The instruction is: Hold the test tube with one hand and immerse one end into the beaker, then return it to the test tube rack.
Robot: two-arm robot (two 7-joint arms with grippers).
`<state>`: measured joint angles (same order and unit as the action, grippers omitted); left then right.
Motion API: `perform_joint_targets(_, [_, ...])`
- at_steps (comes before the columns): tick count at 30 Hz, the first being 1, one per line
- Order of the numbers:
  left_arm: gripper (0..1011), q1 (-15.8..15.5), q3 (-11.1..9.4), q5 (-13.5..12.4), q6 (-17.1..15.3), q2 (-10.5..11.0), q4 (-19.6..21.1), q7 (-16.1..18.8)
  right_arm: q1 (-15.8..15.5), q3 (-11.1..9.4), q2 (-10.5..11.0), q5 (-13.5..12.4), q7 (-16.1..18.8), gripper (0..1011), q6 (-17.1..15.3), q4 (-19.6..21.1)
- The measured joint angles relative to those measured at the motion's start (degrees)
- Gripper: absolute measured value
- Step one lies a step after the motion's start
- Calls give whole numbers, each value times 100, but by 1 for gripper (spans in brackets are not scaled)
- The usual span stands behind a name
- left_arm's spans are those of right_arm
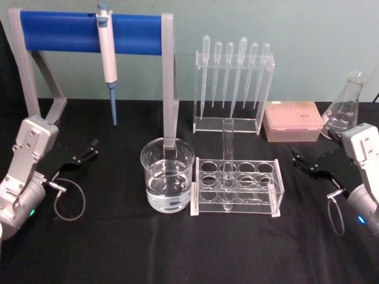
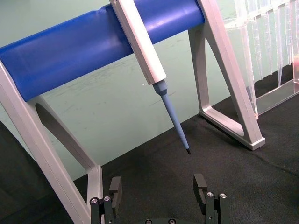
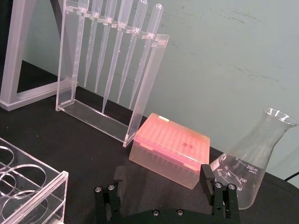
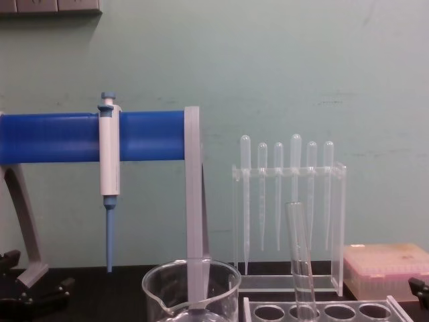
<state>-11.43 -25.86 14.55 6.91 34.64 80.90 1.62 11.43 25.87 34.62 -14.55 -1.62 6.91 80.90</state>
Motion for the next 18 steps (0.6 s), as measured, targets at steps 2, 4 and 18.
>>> perform_joint_targets(2, [1000, 0, 0, 0, 0, 0, 0, 0, 0, 0, 1, 0, 0, 1002, 0, 0])
perform_joint_targets(4, [1000, 0, 0, 0, 0, 0, 0, 0, 0, 0, 2, 0, 0, 1002, 0, 0])
perform_joint_targets(18, [1000, 0, 0, 0, 0, 0, 0, 0, 0, 0, 2, 0, 0, 1002, 0, 0])
